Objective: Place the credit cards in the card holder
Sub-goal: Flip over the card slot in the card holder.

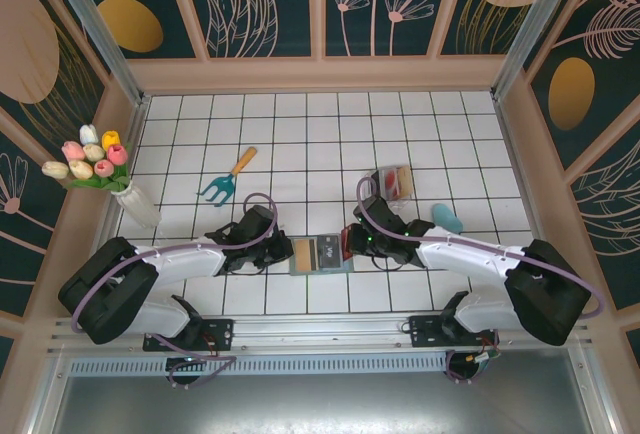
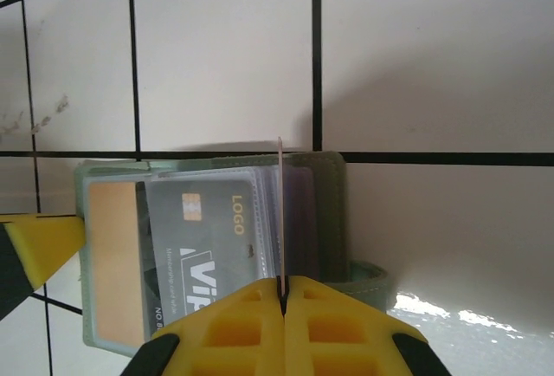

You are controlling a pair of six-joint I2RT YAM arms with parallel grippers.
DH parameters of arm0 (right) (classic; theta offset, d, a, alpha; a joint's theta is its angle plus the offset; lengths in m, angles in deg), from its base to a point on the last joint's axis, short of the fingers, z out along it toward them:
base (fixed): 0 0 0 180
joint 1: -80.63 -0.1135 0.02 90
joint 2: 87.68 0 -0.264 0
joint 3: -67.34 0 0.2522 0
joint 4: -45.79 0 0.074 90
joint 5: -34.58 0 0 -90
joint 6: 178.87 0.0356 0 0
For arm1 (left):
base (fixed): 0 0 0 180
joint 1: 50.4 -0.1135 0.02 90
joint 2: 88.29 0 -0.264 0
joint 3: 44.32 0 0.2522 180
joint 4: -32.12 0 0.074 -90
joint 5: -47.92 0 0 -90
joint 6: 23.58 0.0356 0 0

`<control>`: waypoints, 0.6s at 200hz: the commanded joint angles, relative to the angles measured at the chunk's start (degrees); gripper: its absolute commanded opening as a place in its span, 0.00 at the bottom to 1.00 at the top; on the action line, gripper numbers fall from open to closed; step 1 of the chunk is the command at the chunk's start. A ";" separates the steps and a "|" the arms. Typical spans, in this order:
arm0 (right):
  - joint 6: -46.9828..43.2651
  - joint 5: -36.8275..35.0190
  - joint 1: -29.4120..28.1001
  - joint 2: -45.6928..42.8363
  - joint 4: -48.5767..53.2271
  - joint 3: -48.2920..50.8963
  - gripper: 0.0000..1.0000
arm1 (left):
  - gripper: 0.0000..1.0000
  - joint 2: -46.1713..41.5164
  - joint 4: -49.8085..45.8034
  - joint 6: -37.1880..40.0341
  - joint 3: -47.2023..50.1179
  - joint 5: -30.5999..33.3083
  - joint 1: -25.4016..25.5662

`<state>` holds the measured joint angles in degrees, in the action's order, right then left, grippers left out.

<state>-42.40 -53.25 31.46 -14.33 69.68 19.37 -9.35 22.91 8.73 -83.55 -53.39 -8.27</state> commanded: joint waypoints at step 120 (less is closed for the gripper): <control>4.08 12.50 0.24 0.55 -15.28 -0.55 0.04 | 0.08 0.62 2.17 -0.95 0.77 1.33 0.34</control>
<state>-39.99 -45.82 31.90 -17.66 61.95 20.39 -8.72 24.14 8.69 -83.53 -53.35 -8.27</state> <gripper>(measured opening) 0.056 0.096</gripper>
